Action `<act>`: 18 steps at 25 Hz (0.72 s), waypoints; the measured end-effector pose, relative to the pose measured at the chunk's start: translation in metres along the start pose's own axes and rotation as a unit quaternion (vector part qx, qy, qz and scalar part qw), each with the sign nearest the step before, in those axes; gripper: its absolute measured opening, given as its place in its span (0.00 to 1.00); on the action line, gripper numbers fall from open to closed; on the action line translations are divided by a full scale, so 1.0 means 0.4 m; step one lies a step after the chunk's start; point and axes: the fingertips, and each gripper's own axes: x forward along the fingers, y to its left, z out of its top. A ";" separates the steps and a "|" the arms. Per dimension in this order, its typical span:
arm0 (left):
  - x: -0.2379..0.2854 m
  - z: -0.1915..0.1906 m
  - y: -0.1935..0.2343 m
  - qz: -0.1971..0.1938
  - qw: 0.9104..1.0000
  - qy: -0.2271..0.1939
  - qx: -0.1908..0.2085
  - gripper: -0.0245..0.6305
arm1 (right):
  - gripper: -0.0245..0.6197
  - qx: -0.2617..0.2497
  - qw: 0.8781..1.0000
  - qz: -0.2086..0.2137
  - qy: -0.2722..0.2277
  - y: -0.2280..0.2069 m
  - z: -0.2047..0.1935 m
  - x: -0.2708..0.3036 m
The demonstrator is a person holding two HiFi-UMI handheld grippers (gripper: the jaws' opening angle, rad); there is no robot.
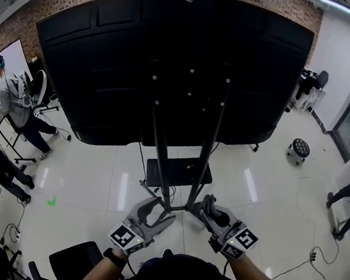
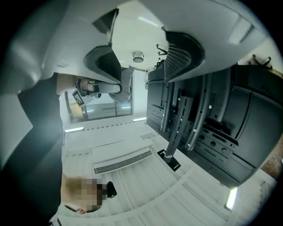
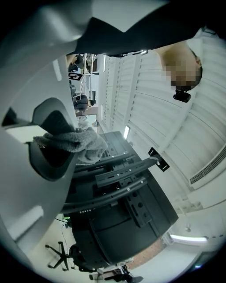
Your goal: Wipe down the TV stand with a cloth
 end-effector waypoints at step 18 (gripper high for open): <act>0.150 0.103 0.126 0.000 0.999 -0.031 0.038 0.53 | 0.07 -0.066 0.996 0.053 0.002 -0.142 0.110 0.159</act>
